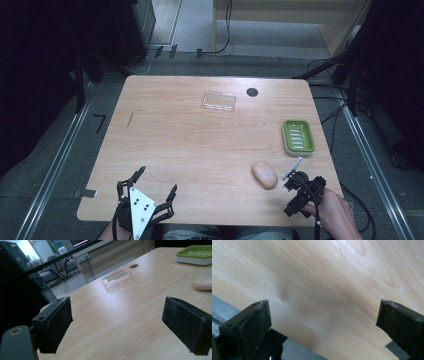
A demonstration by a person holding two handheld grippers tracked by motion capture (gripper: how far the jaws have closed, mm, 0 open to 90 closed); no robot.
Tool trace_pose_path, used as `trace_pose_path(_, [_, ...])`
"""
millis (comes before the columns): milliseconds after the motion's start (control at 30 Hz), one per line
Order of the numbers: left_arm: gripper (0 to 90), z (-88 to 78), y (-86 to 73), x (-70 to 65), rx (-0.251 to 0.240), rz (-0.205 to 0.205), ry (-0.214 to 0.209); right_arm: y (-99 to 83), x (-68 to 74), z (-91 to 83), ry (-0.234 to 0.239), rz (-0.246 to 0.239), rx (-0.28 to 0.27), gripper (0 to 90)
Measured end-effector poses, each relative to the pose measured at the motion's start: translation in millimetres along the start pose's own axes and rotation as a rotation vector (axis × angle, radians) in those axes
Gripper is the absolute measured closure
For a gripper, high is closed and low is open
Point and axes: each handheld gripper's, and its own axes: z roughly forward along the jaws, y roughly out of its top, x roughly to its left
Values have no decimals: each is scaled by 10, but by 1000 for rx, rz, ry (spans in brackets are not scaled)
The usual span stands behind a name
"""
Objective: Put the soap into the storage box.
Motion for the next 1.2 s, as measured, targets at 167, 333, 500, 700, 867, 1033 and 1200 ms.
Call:
trace_pose_path(167, [99,-2,0,1,6,1,-4,109,52,-30,1,-19,-3,0])
trace_pose_path(333, [99,-1,-1,4,5,-4,-2,184,77,-60,6,-36,-20,0])
trace_pose_path(500, [99,6,7,-2,9,2,-3,273,84,-91,12,-45,-34,0])
trace_pose_path(700, [99,13,9,-5,7,2,-8,390,74,-127,25,-44,-47,0])
trace_pose_path(867, [99,16,9,-2,5,-1,-7,506,53,-178,32,-38,-71,0])
trace_pose_path(1033, [99,16,10,-3,2,1,-10,613,47,-197,40,-28,-82,0])
trace_pose_path(1200, [99,23,11,-7,-1,2,-8,687,23,-178,40,-26,-84,0])
